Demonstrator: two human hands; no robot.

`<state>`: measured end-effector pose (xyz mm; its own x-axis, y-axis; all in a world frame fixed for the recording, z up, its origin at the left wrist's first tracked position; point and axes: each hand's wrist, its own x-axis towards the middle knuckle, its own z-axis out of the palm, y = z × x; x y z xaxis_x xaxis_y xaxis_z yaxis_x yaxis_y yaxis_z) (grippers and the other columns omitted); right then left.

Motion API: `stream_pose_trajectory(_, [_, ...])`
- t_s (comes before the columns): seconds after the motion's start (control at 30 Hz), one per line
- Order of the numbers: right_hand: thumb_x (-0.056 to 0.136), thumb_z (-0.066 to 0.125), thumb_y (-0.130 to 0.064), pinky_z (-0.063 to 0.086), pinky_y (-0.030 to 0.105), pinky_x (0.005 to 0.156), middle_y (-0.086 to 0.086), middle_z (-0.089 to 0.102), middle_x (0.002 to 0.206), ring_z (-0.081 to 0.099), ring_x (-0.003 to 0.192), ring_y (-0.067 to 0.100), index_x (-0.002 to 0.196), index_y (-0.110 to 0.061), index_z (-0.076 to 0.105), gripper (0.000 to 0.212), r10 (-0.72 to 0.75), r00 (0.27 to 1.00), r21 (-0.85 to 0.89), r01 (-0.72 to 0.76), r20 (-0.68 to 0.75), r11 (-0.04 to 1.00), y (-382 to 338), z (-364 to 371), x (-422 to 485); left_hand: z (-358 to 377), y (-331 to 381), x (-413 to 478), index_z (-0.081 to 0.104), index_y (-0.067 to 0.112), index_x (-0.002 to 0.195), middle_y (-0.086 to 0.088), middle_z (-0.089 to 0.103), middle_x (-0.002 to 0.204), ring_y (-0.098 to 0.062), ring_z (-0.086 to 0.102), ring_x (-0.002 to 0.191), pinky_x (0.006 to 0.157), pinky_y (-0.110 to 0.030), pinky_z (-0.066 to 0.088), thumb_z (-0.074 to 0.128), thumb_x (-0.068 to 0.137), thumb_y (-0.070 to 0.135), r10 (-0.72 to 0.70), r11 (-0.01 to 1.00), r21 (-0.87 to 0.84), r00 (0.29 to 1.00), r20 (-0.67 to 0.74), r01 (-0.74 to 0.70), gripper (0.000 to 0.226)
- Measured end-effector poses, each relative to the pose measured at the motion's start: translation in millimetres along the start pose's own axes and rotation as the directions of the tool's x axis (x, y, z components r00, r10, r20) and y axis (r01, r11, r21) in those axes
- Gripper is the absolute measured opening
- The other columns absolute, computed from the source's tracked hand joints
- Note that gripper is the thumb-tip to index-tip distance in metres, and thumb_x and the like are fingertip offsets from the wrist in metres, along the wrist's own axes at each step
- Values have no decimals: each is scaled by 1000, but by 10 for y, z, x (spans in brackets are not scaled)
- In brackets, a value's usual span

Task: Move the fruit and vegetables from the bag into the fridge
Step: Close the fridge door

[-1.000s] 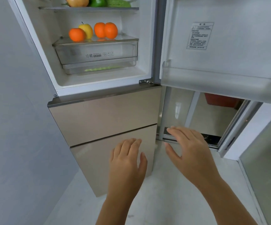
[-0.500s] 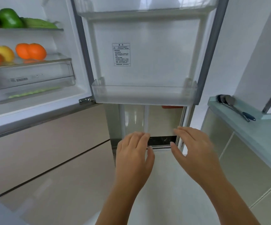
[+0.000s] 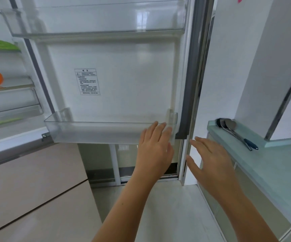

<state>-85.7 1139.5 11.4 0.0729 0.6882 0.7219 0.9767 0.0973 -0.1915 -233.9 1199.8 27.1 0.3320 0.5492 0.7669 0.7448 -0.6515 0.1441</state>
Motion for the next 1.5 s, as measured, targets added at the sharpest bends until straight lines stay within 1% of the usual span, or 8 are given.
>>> stream_pose_trajectory(0.13, [75,59,-28,45,53,87,14,66,110,62,99,33,110,-6,64,42,-3,1000,24,3,-9,1000,175,69,153,206,-28,199,60,5,114,-13,63,115,-32,56,113,96,-49,40,43,83,20,-13,1000,27,1000,0,13,38])
stream_pose_trajectory(0.27, [76,57,-31,46,55,87,14,66,110,62,100,33,109,-6,64,41,8,1000,60,-8,-2,998,208,136,227,324,14,224,61,3,112,-14,65,112,-31,59,108,92,-50,43,62,75,9,-13,999,34,1000,-27,14,38])
stream_pose_trajectory(0.37, [80,47,-38,47,57,86,14,66,111,62,101,33,109,-7,65,46,14,1000,91,-15,11,996,191,172,234,349,41,197,61,2,113,-14,65,111,-31,59,108,95,-42,38,68,73,7,-35,999,31,998,-51,37,41])
stream_pose_trajectory(0.73, [81,41,-42,46,54,88,12,67,110,62,99,32,107,-7,66,51,-38,999,175,41,-18,984,-128,-8,9,-16,76,-110,59,6,116,-10,63,117,-26,54,116,99,-35,31,44,81,25,-35,999,19,999,-40,35,42])
stream_pose_trajectory(0.93, [81,39,-44,47,60,84,12,66,110,61,102,34,107,-8,66,52,-73,997,222,69,9,973,-497,-195,-221,-406,69,-395,59,6,114,-10,63,115,-27,53,116,98,-38,37,44,82,26,-25,1000,9,998,-53,25,41])
stream_pose_trajectory(1.1, [81,42,-41,48,60,82,13,67,108,62,100,33,106,-7,66,49,-133,990,254,142,-53,957,-808,-416,-402,-734,2,-669,59,9,115,-8,63,114,-24,49,118,96,-40,40,47,83,25,-20,998,59,998,-62,24,38])
stream_pose_trajectory(1.23, [82,42,-40,46,57,88,10,66,109,62,101,30,108,-9,65,47,-201,979,270,202,-31,942,-1077,-528,-583,-964,-14,-890,60,8,112,-8,63,115,-23,48,120,95,-49,41,48,84,24,-95,993,57,991,-94,101,35])
stream_pose_trajectory(1.5, [82,47,-38,37,44,95,6,65,112,59,105,24,109,-14,62,39,-333,943,351,307,15,885,-1535,-653,-852,-1476,-142,-1339,56,9,115,-7,57,127,-22,40,126,98,-51,35,45,85,27,-200,971,109,973,-113,212,37])
